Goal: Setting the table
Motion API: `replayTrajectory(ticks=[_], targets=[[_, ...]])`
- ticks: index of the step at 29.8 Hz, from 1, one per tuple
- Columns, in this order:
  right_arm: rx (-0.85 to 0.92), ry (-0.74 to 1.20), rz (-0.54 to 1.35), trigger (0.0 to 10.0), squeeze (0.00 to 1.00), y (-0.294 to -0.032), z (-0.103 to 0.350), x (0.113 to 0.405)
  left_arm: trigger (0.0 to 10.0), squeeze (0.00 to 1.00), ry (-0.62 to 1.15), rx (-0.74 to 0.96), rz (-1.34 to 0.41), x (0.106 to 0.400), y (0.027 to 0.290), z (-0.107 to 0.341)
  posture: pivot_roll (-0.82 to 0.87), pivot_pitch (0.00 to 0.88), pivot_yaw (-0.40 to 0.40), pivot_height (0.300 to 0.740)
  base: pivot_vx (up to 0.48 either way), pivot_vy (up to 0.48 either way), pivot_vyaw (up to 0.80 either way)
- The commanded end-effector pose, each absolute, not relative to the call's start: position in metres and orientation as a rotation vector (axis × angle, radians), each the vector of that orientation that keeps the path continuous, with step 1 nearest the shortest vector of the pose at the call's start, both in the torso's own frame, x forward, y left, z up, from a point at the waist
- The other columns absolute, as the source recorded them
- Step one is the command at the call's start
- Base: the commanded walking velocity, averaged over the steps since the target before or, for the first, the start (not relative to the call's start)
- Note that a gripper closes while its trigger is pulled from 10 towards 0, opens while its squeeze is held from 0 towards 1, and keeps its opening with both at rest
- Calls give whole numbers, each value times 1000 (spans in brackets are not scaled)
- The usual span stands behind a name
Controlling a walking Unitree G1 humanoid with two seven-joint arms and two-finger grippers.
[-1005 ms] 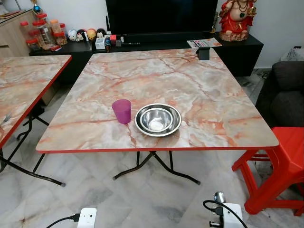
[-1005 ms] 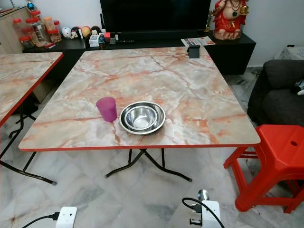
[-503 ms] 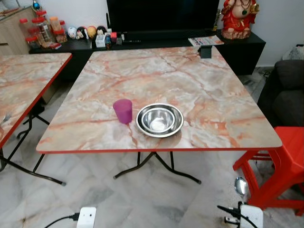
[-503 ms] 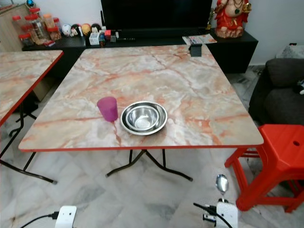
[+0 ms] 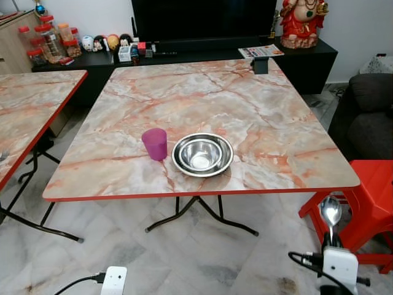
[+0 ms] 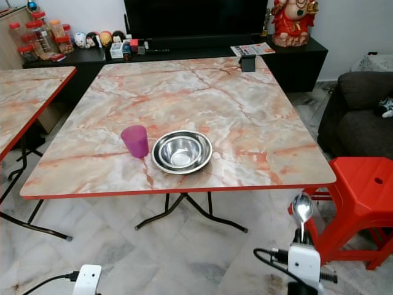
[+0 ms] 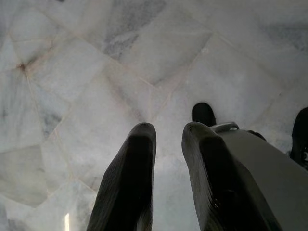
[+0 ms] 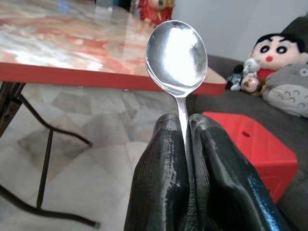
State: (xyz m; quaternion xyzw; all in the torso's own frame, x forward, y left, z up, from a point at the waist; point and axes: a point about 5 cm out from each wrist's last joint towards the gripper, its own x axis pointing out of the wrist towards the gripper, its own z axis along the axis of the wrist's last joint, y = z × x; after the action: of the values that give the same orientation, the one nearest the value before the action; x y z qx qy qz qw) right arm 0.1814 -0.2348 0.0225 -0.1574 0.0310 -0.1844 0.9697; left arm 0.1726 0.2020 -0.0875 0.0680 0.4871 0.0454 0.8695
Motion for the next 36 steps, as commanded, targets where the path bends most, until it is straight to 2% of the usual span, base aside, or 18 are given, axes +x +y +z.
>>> replayTrajectory(ticks=[1, 2, 6, 11, 15, 24, 36], targets=[[-310, 4, -315, 10000, 0, -228, 44, 210, 10000, 0, 1020, 145, 92, 173, 201, -88, -138, 0, 40, 740, 0, 0, 0], [-314, 12, -281, 10000, 0, -224, 50, 227, 10000, 0, 1019, 139, 97, 173, 201, -88, -138, 0, 40, 740, 0, 0, 0], [-274, -18, -252, 10000, 0, -218, 58, 242, 10000, 0, 1019, 136, 98, 173, 200, -88, -134, 0, 38, 740, 0, 0, 0], [-235, -32, -204, 10000, 0, -202, 78, 284, 10000, 0, 1013, 128, 103, 175, 198, -87, -123, 0, 35, 740, 0, 0, 0], [-109, -46, -139, 10000, 0, -181, 98, 314, 10000, 0, 1006, 118, 115, 177, 199, -86, -111, 0, 31, 740, 0, 0, 0], [-42, 9, -91, 10000, 0, -157, 108, 344, 10000, 0, 1000, 109, 131, 179, 202, -85, -92, 0, 30, 740, 0, 0, 0], [-59, 102, -128, 10000, 0, -166, 117, 372, 10000, 0, 1005, 110, 134, 174, 206, -86, -74, 0, 32, 740, 0, 0, 0]])
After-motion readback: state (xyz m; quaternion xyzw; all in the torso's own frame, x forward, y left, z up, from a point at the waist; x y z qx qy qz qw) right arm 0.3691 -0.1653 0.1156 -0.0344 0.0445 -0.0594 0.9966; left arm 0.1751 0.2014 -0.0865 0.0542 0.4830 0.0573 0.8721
